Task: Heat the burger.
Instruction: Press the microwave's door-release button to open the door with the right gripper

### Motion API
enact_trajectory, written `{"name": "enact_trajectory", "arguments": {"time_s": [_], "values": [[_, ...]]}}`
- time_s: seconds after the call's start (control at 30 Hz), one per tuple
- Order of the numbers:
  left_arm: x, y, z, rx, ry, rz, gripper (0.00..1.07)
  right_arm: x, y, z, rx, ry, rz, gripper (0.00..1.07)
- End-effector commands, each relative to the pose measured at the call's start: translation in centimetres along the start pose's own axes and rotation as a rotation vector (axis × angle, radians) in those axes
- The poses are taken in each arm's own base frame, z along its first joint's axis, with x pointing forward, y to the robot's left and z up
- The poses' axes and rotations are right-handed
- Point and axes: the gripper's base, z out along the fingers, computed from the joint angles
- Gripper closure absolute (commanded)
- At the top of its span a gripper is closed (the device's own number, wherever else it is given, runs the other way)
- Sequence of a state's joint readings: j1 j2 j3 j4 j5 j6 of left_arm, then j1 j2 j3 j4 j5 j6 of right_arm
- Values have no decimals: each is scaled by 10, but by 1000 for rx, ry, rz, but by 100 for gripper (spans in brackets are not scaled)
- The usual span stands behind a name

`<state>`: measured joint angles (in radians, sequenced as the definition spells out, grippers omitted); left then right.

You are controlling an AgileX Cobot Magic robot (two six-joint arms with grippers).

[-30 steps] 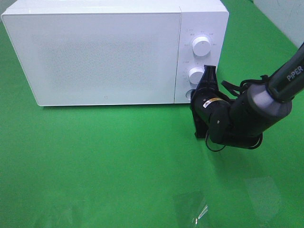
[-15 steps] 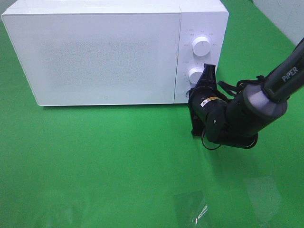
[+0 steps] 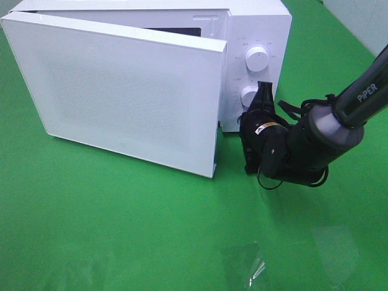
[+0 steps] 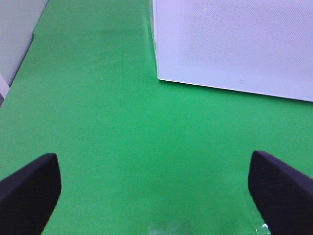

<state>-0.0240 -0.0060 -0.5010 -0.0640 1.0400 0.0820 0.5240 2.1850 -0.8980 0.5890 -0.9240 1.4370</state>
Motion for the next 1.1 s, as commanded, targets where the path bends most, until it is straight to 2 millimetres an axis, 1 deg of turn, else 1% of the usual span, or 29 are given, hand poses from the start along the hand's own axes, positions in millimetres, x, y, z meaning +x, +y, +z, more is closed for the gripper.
{"name": "enact_trajectory", "arguments": {"time_s": [0.03,0.47,0.53,0.6,0.63,0.67,0.7,0.73,0.77,0.83,0.93,0.97,1.0,1.03,1.07,1.1], "values": [[1,-1,-2,3,-19,-1,10,-16,69,7,-487,-101,53,107],[1,-1,-2,3,-19,-1,10,-14,68,7,-470,-87,54,107],[1,-1,-2,3,-19,-1,10,-11,65,6,-444,-75,51,107],[1,-1,-2,3,-19,-1,10,-9,57,4,-392,-64,42,107],[1,-1,-2,3,-19,-1,10,-9,57,4,-392,-64,42,107],[1,-1,-2,3,-19,-1,10,-7,50,-1,-339,-52,39,107],[1,-1,-2,3,-19,-1,10,-7,50,-1,-339,-52,39,107],[1,-1,-2,3,-19,-1,10,-2,41,-7,-279,-26,44,107],[1,-1,-2,3,-19,-1,10,-2,41,-7,-279,-26,44,107],[1,-1,-2,3,-19,-1,10,7,24,-18,-169,28,45,107],[1,-1,-2,3,-19,-1,10,8,18,-22,-132,44,39,107],[1,-1,-2,3,-19,-1,10,9,11,-27,-77,63,29,107],[1,-1,-2,3,-19,-1,10,9,11,-27,-77,63,29,107],[1,-1,-2,3,-19,-1,10,9,5,-31,-18,85,8,107],[1,-1,-2,3,-19,-1,10,9,5,-31,-18,85,8,107],[1,-1,-2,3,-19,-1,10,8,1,-36,42,99,-5,107]]}}
